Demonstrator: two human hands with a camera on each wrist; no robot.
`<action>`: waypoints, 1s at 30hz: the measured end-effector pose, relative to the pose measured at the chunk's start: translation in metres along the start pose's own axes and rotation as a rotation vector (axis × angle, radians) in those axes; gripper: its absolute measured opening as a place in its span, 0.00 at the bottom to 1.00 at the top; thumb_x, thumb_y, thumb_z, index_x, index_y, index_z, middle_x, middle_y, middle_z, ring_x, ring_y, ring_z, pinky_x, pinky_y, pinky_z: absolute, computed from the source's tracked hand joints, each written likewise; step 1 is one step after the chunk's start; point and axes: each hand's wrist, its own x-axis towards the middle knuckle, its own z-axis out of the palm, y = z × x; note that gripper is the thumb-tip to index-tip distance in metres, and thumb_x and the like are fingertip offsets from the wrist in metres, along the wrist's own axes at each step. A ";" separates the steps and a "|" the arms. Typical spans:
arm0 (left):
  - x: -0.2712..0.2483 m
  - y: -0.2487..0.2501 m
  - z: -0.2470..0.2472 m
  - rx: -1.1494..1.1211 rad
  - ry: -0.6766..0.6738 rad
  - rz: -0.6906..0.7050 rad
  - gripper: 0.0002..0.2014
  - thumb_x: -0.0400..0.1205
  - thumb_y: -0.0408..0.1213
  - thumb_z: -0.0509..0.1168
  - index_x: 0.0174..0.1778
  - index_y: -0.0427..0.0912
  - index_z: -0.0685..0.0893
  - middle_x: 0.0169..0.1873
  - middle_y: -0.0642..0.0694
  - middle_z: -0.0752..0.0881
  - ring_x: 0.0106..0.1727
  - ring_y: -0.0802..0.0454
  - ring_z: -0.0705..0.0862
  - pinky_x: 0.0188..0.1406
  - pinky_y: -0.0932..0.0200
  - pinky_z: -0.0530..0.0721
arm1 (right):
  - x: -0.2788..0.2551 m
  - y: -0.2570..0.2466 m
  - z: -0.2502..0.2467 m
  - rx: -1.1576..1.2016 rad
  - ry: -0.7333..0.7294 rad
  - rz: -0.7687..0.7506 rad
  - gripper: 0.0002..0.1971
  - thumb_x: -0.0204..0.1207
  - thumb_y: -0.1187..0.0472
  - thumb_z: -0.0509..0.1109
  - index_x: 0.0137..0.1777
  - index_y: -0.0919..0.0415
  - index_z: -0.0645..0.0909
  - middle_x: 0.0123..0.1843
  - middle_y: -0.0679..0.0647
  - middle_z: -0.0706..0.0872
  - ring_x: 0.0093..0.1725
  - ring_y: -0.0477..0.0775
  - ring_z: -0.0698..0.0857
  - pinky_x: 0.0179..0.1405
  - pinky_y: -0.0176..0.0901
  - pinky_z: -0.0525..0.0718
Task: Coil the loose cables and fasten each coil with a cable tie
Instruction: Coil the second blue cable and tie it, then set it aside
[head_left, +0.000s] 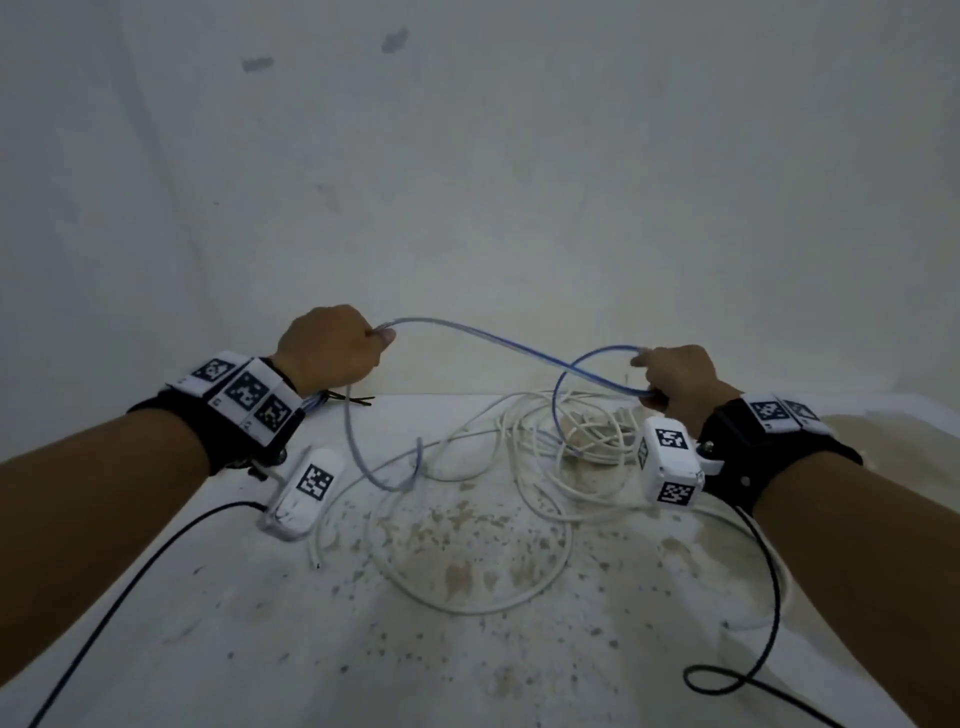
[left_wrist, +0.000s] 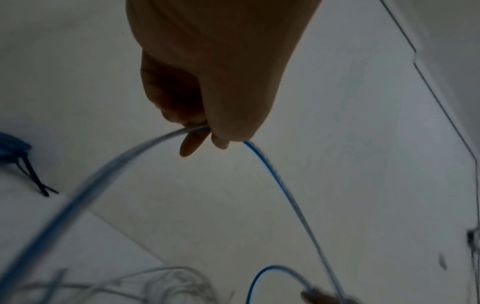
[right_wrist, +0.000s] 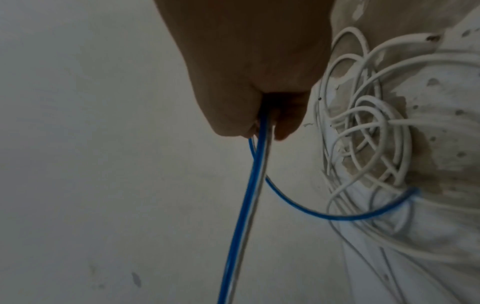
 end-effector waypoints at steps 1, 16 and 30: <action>0.003 0.003 -0.004 -0.084 -0.023 -0.020 0.26 0.86 0.55 0.60 0.36 0.39 0.91 0.30 0.44 0.88 0.36 0.44 0.88 0.41 0.54 0.86 | 0.001 -0.005 -0.002 0.033 0.015 0.007 0.03 0.83 0.68 0.65 0.52 0.67 0.79 0.36 0.59 0.75 0.30 0.54 0.75 0.22 0.41 0.79; 0.046 0.053 0.012 -0.955 -0.121 -0.253 0.07 0.83 0.22 0.63 0.41 0.30 0.84 0.44 0.31 0.86 0.37 0.43 0.88 0.32 0.60 0.89 | -0.013 0.002 -0.011 0.214 -0.231 0.062 0.11 0.86 0.66 0.62 0.53 0.71 0.85 0.29 0.55 0.78 0.19 0.48 0.72 0.18 0.35 0.73; 0.002 0.056 0.108 -0.422 -0.185 -0.231 0.21 0.80 0.53 0.68 0.45 0.35 0.79 0.39 0.41 0.79 0.42 0.43 0.79 0.42 0.56 0.77 | -0.021 0.007 0.011 0.231 -0.137 -0.025 0.13 0.90 0.57 0.59 0.49 0.65 0.80 0.21 0.49 0.65 0.19 0.47 0.64 0.29 0.43 0.79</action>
